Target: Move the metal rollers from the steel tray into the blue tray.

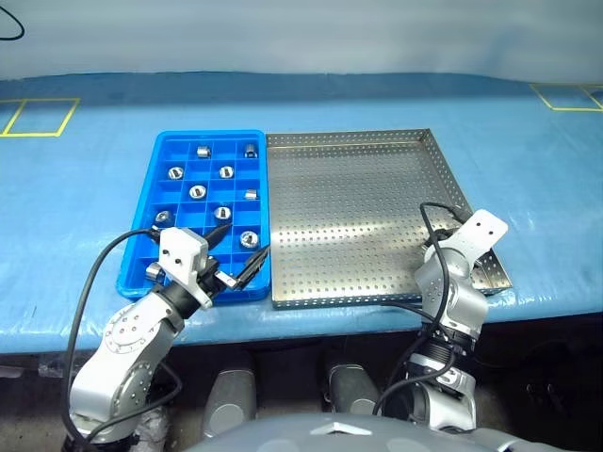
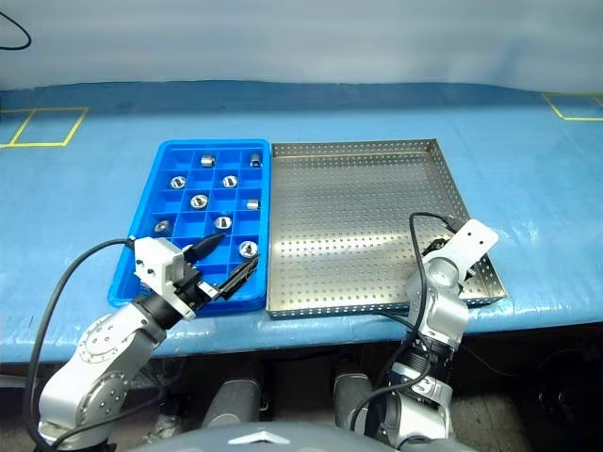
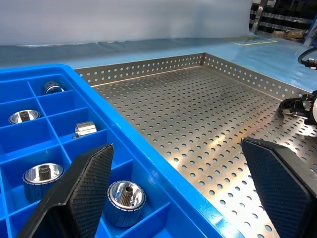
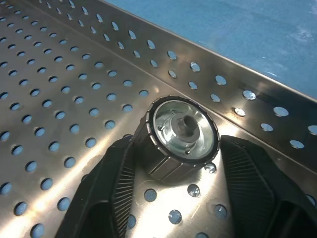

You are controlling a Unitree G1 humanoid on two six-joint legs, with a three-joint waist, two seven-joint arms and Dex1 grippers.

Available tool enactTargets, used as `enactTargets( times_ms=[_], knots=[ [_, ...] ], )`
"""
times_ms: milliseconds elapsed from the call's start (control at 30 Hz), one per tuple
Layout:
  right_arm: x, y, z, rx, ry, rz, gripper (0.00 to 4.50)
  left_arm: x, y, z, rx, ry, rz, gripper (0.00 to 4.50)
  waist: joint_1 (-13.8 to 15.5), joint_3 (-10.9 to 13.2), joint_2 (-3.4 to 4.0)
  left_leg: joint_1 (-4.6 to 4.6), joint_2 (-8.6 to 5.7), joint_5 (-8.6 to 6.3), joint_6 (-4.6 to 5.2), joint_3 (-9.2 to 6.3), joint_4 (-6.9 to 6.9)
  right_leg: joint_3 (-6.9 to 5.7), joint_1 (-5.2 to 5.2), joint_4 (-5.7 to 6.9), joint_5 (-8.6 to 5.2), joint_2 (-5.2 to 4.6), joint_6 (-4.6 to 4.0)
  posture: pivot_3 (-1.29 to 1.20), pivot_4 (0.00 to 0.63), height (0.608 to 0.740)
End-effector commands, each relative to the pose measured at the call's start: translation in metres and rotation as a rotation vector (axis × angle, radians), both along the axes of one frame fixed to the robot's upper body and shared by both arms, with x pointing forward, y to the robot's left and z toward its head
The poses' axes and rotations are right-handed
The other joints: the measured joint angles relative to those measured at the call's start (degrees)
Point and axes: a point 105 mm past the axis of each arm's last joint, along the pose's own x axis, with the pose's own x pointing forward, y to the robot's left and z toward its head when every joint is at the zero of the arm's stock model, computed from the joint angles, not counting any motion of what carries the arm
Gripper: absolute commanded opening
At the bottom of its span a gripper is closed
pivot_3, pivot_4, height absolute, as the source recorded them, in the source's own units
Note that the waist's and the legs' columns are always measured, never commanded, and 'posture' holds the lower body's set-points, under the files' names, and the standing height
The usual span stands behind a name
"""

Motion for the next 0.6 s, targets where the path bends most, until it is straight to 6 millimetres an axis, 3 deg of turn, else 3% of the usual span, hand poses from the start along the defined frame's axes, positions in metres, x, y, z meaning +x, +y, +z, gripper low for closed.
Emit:
enactTargets(
  times_ms=[33, 167, 367, 600],
  knots=[
    [0.009, 0.002, 0.015, -0.038, -0.05, 0.031, 1.74, -0.002, -0.001, 0.006, -0.013, -0.023, -0.004, 4.5, -0.1, 0.0, 0.03, 0.01, 0.01, 0.02, 0.02, 0.04, 0.0, 0.03, -0.02, 0.0, 0.03, 0.0, 0.01, 0.06, 0.15, 0.74],
    [0.01, 0.005, 0.017, -0.046, -0.054, 0.057, 1.67, -0.003, -0.001, 0.006, -0.015, -0.022, -0.002, 4.5, 0.1, 0.0, 0.07, -0.01, 0.02, 0.03, 0.05, 0.04, -0.06, 0.02, -0.09, 0.04, 0.05, 0.01, -0.02, 0.07, 0.15, 0.74],
    [0.027, 0.052, 0.044, -0.148, -0.109, 0.354, 1.67, -0.005, 0.009, 0.008, -0.017, -0.035, 0.05, 4.5, 0.1, 0.0, 0.11, -0.07, 0.0, 0.02, 0.04, 0.07, -0.23, 0.05, -0.2, 0.0, 0.01, 0.01, -0.07, 0.1, 0.15, 0.74],
    [0.041, 0.154, 0.071, -0.106, -0.205, 0.914, 1.67, -0.016, 0.028, 0.005, -0.011, -0.03, 0.144, 4.5, 1.1, 0.0, 0.09, -0.05, 0.04, 0.02, 0.04, -0.01, -0.23, -0.02, -0.17, -0.01, -0.03, 0.03, -0.12, 0.17, 0.15, 0.74]
  ],
)
